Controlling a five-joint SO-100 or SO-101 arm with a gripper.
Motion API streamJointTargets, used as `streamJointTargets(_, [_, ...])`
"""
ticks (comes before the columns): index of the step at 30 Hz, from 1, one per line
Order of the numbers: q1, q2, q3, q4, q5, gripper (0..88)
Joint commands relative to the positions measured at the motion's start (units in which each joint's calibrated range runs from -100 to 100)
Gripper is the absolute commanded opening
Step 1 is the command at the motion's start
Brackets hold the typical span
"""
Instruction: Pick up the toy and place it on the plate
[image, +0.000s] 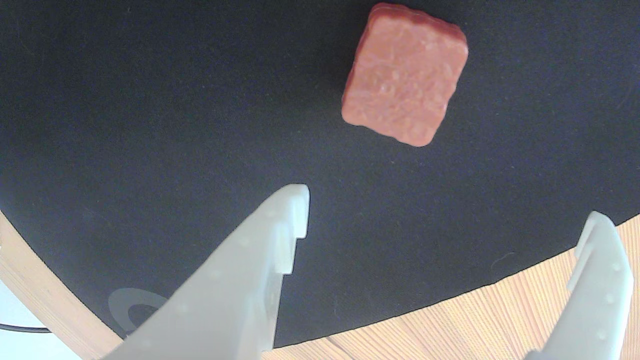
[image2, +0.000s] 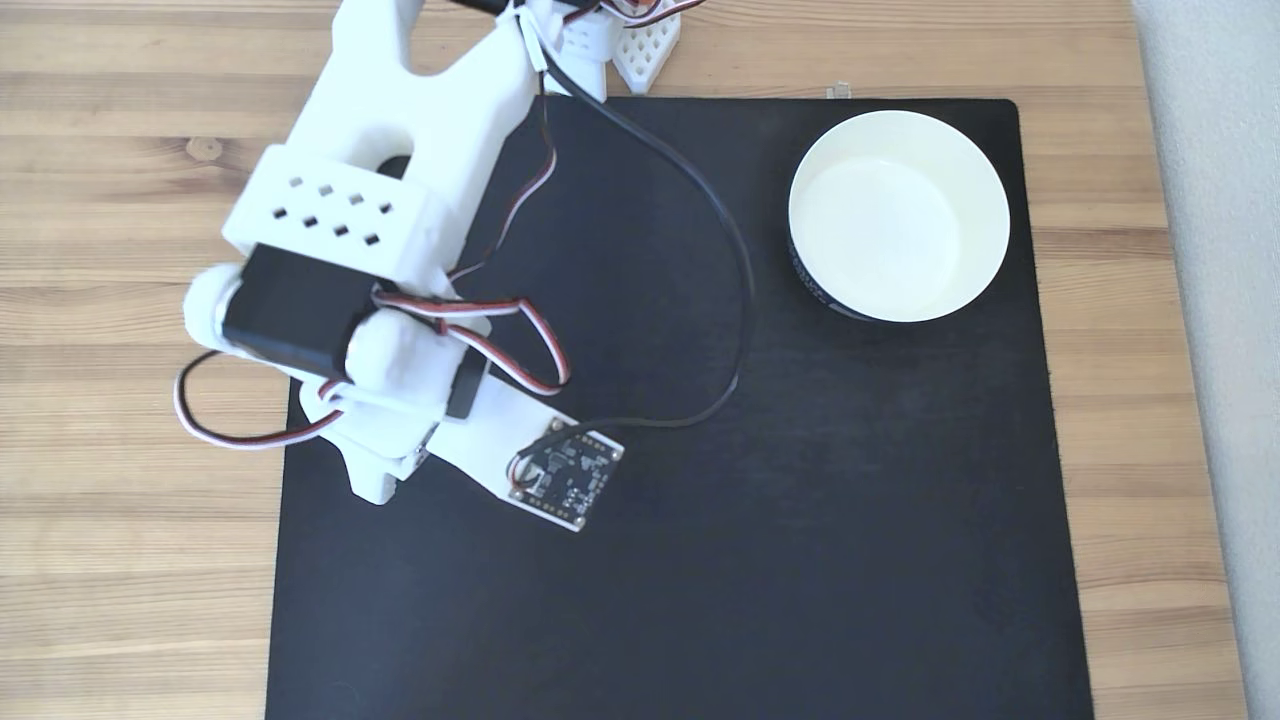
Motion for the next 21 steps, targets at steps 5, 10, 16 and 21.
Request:
streamJointTargets(5, [0.16,-0.42,-1.9,1.35,-1.39,37.8])
streamJointTargets(10, [0.25,-0.42,-1.81,1.18,-5.05,38.0])
streamJointTargets(16, [0.5,-0.42,-1.81,1.26,-11.41,37.9])
streamJointTargets(21, [0.33,-0.42,-1.81,1.01,-14.6,37.7])
